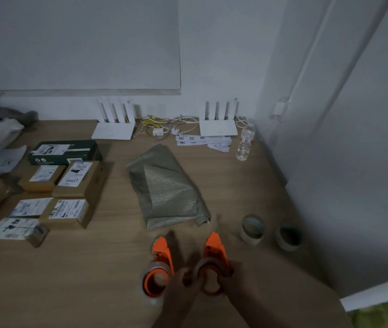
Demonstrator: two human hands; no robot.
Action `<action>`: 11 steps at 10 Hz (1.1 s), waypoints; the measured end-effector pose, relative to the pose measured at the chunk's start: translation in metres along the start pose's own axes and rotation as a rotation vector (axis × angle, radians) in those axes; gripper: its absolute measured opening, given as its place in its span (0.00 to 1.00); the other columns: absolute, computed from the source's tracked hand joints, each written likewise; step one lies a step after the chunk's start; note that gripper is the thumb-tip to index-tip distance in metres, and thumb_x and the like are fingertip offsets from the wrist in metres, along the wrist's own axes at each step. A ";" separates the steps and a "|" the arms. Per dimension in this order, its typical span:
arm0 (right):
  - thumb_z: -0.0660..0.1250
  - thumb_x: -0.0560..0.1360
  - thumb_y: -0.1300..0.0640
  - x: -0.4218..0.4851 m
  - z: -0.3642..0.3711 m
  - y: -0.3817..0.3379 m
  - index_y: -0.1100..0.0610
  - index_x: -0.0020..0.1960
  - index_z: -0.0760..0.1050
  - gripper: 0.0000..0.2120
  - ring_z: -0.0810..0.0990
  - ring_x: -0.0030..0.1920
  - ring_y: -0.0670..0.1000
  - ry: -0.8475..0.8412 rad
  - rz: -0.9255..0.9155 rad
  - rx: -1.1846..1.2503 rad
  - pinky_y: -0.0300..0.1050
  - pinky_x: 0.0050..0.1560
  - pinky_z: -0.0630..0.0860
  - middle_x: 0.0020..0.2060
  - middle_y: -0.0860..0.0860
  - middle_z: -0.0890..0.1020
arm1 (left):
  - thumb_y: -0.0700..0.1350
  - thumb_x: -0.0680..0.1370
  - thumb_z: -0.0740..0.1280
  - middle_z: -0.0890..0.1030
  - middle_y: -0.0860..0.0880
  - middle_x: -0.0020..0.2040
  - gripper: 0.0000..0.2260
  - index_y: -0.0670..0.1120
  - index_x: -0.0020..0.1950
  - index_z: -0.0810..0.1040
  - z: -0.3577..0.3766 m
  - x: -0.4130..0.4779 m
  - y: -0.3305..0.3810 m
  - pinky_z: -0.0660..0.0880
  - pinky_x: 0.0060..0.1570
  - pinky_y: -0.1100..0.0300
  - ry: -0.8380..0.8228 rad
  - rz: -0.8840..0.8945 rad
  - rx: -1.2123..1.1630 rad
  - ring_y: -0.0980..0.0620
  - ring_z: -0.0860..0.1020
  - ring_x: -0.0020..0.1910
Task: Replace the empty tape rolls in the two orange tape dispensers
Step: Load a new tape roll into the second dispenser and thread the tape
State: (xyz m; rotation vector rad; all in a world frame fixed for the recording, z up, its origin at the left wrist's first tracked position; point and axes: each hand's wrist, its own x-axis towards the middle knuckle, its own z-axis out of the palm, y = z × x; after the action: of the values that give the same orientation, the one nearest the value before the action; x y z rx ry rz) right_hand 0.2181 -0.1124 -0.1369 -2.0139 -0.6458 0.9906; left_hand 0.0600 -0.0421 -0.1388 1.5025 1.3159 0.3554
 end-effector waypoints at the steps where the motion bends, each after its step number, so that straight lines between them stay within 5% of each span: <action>1: 0.70 0.53 0.41 0.049 0.014 0.073 0.34 0.35 0.79 0.10 0.85 0.36 0.54 -0.034 0.008 -0.119 0.54 0.36 0.82 0.25 0.48 0.79 | 0.69 0.57 0.62 0.73 0.54 0.30 0.18 0.58 0.35 0.70 0.005 0.008 -0.007 0.68 0.34 0.68 -0.037 0.032 0.105 0.57 0.72 0.34; 2: 0.73 0.62 0.39 0.011 0.005 0.018 0.41 0.45 0.81 0.13 0.84 0.39 0.52 -0.041 0.034 -0.221 0.50 0.40 0.82 0.33 0.53 0.83 | 0.71 0.58 0.57 0.72 0.58 0.32 0.24 0.57 0.44 0.76 0.010 0.009 -0.009 0.68 0.35 0.70 -0.051 0.025 0.159 0.56 0.74 0.41; 3: 0.69 0.66 0.51 0.001 0.007 -0.003 0.34 0.39 0.78 0.10 0.83 0.41 0.53 -0.005 0.039 -0.263 0.45 0.42 0.78 0.29 0.51 0.77 | 0.62 0.69 0.68 0.74 0.56 0.34 0.23 0.48 0.56 0.80 0.014 0.008 -0.013 0.66 0.37 0.67 -0.020 0.009 0.188 0.55 0.76 0.44; 4: 0.66 0.59 0.48 0.035 0.018 0.050 0.27 0.37 0.74 0.14 0.85 0.44 0.57 -0.035 0.059 -0.266 0.58 0.46 0.81 0.30 0.50 0.79 | 0.53 0.75 0.69 0.79 0.51 0.43 0.16 0.46 0.59 0.80 0.020 0.009 -0.024 0.70 0.46 0.59 -0.013 -0.043 0.230 0.49 0.80 0.50; 5: 0.67 0.66 0.51 0.019 0.017 0.033 0.41 0.46 0.80 0.10 0.84 0.45 0.55 -0.053 0.119 -0.294 0.50 0.45 0.80 0.39 0.54 0.83 | 0.51 0.76 0.68 0.83 0.46 0.57 0.18 0.47 0.63 0.78 0.022 0.008 -0.024 0.69 0.51 0.60 -0.030 -0.056 0.230 0.48 0.79 0.58; 6: 0.66 0.56 0.46 0.041 0.024 0.056 0.26 0.42 0.75 0.18 0.83 0.47 0.62 -0.002 0.084 -0.263 0.58 0.49 0.78 0.36 0.53 0.82 | 0.52 0.75 0.69 0.80 0.48 0.64 0.21 0.49 0.68 0.75 0.021 0.008 -0.025 0.69 0.55 0.63 -0.043 -0.030 0.188 0.51 0.77 0.63; 7: 0.66 0.56 0.47 0.058 0.029 0.076 0.44 0.46 0.79 0.18 0.84 0.46 0.58 -0.033 0.131 -0.343 0.54 0.48 0.80 0.40 0.52 0.84 | 0.53 0.73 0.70 0.79 0.50 0.66 0.26 0.51 0.70 0.72 0.021 0.010 -0.028 0.69 0.56 0.65 -0.042 -0.014 0.161 0.53 0.76 0.64; 8: 0.71 0.63 0.56 0.038 0.020 0.044 0.52 0.50 0.77 0.15 0.82 0.49 0.58 -0.048 0.157 -0.354 0.52 0.50 0.78 0.40 0.49 0.79 | 0.54 0.73 0.70 0.81 0.50 0.61 0.27 0.54 0.72 0.70 0.024 0.007 -0.031 0.67 0.49 0.67 -0.022 -0.027 0.214 0.52 0.79 0.59; 9: 0.70 0.58 0.49 0.042 0.021 0.052 0.54 0.49 0.79 0.20 0.83 0.46 0.58 -0.103 0.180 -0.290 0.51 0.48 0.80 0.42 0.51 0.83 | 0.52 0.74 0.69 0.81 0.50 0.61 0.25 0.55 0.71 0.70 0.026 0.004 -0.032 0.69 0.50 0.64 0.026 -0.005 0.214 0.51 0.79 0.58; 10: 0.65 0.54 0.40 0.023 0.010 0.015 0.62 0.57 0.78 0.37 0.79 0.46 0.53 -0.172 0.139 -0.244 0.31 0.35 0.72 0.50 0.59 0.83 | 0.52 0.76 0.66 0.81 0.46 0.61 0.22 0.48 0.69 0.72 0.030 -0.001 -0.024 0.73 0.55 0.57 0.067 -0.017 0.220 0.47 0.80 0.59; 11: 0.63 0.56 0.37 0.013 -0.001 -0.003 0.65 0.60 0.75 0.42 0.79 0.50 0.55 -0.199 0.087 -0.241 0.40 0.39 0.71 0.56 0.63 0.81 | 0.58 0.76 0.60 0.79 0.46 0.64 0.24 0.47 0.68 0.72 0.034 -0.014 -0.018 0.73 0.57 0.55 0.136 0.007 0.220 0.44 0.78 0.62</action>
State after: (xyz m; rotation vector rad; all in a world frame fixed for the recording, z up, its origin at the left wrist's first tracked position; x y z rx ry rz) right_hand 0.2255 -0.1022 -0.1396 -2.1844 -0.8233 1.2251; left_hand 0.0718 -0.0743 -0.1616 1.6900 1.4964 0.3300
